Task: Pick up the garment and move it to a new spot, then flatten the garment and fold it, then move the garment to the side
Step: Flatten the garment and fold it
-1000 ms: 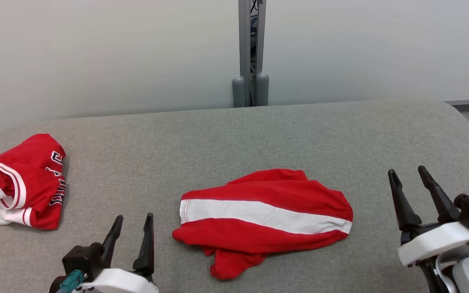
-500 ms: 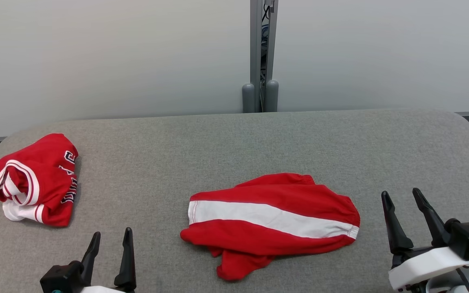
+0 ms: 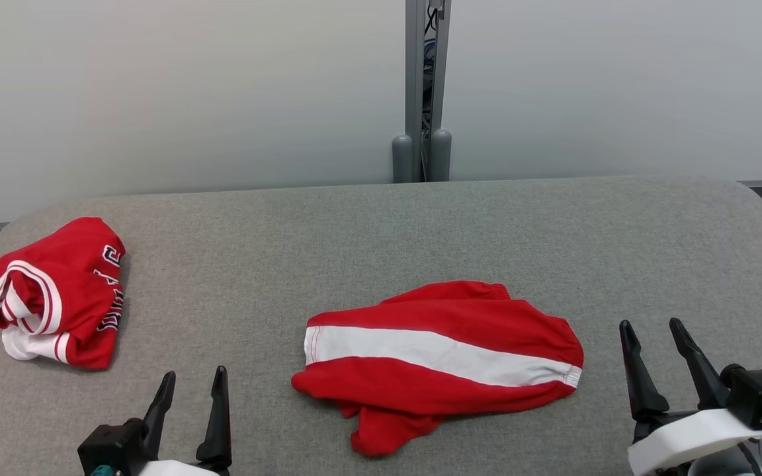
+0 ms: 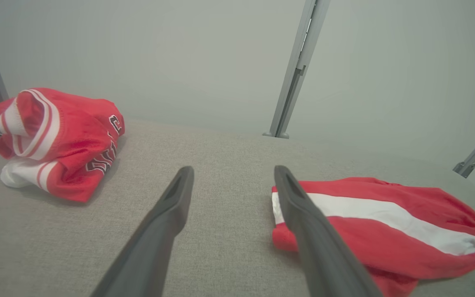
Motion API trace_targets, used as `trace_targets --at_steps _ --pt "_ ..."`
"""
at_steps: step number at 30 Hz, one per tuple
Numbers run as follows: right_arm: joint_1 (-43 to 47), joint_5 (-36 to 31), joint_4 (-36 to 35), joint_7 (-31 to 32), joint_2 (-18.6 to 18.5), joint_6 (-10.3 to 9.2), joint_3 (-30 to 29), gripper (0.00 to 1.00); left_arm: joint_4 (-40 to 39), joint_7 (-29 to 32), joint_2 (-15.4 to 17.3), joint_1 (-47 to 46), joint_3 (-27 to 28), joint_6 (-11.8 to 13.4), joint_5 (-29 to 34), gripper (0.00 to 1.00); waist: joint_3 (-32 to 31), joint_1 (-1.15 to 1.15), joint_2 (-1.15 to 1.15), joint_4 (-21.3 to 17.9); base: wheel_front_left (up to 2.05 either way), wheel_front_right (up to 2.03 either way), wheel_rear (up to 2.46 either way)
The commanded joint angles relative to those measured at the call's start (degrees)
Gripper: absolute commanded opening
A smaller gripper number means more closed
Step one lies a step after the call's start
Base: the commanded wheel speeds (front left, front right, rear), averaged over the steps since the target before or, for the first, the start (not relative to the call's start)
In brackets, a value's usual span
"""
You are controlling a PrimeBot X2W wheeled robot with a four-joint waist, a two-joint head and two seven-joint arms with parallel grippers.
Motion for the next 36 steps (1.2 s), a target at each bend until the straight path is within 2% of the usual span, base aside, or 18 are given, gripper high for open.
trace_targets --at_steps 1,24,30,36 --pt "-0.05 -0.4 0.15 0.18 -0.11 0.12 -0.18 1.0 0.15 0.12 0.24 -0.75 0.0 0.26 0.17 1.0 -0.07 0.0 0.0 -0.13 0.0 0.0 0.0" --pt "0.62 -1.88 0.34 2.05 0.34 0.12 -0.04 1.0 1.17 1.74 0.77 -1.56 -1.73 0.24 -0.23 1.0 0.11 0.0 0.0 -0.31 0.0 0.0 0.0" --pt "0.16 -2.47 1.26 3.02 0.09 0.12 0.17 1.0 3.86 4.93 0.64 -4.25 -3.16 -1.26 -1.17 1.0 1.61 0.0 0.0 -0.64 0.0 0.0 0.0" --pt "-1.2 -1.9 2.3 4.18 -0.56 0.12 1.6 1.0 8.49 10.81 0.07 -10.71 -4.72 -4.32 -3.3 1.0 4.16 0.0 0.0 -1.64 0.0 0.0 0.0"
